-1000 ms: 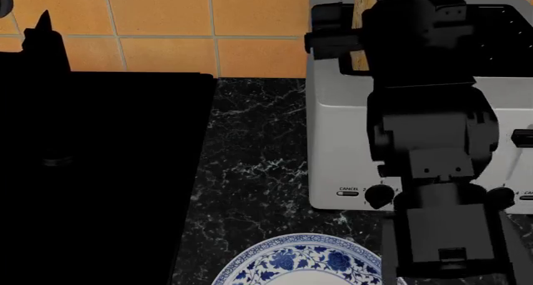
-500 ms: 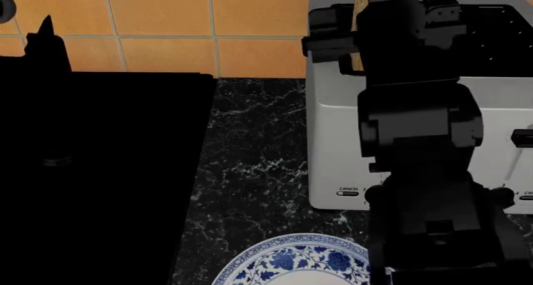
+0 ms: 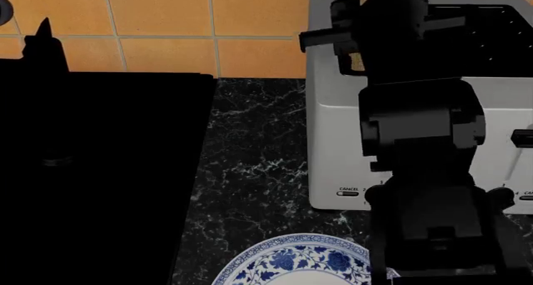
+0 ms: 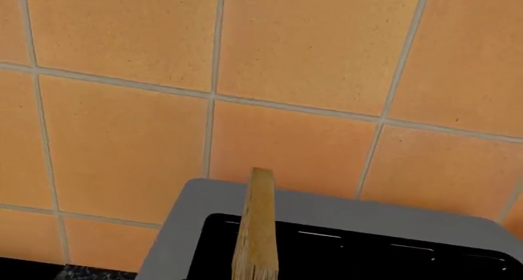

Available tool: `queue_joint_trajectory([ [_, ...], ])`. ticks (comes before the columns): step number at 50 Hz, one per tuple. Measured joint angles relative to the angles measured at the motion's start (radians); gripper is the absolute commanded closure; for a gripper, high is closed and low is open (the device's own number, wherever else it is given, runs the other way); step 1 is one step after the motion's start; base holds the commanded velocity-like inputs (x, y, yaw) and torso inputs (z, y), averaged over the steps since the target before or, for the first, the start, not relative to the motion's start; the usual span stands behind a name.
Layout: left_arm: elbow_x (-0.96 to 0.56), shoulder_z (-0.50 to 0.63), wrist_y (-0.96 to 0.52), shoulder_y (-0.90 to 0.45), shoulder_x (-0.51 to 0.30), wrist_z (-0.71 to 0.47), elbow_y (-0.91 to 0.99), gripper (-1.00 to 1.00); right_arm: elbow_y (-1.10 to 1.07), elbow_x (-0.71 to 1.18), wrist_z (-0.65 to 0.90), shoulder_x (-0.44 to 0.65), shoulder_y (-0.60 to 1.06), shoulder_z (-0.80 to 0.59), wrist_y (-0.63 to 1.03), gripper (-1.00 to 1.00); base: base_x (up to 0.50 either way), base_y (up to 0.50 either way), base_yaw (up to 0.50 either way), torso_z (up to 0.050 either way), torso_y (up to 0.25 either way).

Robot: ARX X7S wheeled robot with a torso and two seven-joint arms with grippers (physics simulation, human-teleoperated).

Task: Place the toasted item on a plate.

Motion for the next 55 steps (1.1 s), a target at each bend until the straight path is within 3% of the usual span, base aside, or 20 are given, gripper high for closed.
queue_joint_trajectory([
  [13,-0.006,-0.003,-0.001,0.005,-0.004,-0.004,0.006,-1.00,-0.508,0.023,-0.005,0.042,-0.083,0.014,0.326,1.00,0.00,0.00,0.00,0.000,0.000],
  [42,-0.026,-0.014,-0.025,0.009,-0.009,-0.014,0.045,-1.00,-1.374,0.164,-0.015,0.084,-0.167,0.083,1.006,1.00,0.00,0.00,0.00,0.000,0.000],
  [47,-0.030,-0.016,-0.029,0.010,-0.009,-0.015,0.052,-1.00,-1.474,0.392,0.139,0.119,-0.168,0.120,1.096,1.00,0.00,0.00,0.00,0.000,0.000],
  [55,-0.036,-0.019,-0.032,0.016,-0.009,-0.019,0.062,-1.00,-1.547,0.985,0.578,0.197,-0.158,0.165,1.161,1.00,0.00,0.00,0.00,0.000,0.000],
])
